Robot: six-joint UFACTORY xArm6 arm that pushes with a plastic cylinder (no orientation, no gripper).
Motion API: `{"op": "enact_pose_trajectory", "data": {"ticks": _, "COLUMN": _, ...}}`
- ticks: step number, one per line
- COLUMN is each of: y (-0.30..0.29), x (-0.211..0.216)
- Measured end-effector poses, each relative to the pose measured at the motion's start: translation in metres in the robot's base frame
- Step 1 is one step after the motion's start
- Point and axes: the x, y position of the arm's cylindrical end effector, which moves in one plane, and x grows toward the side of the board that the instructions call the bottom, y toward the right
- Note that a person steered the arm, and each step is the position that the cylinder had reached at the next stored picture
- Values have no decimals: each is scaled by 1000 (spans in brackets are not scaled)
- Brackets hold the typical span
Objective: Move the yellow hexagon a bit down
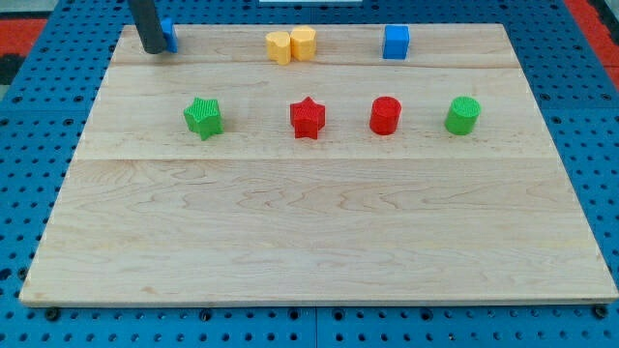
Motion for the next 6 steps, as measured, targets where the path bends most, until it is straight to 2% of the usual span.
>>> {"op": "enact_pose_trajectory", "data": {"ticks": 1, "y": 0, "x": 0}}
{"op": "enact_pose_trajectory", "data": {"ticks": 2, "y": 28, "x": 53}}
{"op": "enact_pose_trajectory", "data": {"ticks": 3, "y": 65, "x": 79}}
{"op": "enact_pose_trajectory", "data": {"ticks": 4, "y": 107, "x": 79}}
{"op": "enact_pose_trajectory", "data": {"ticks": 6, "y": 116, "x": 19}}
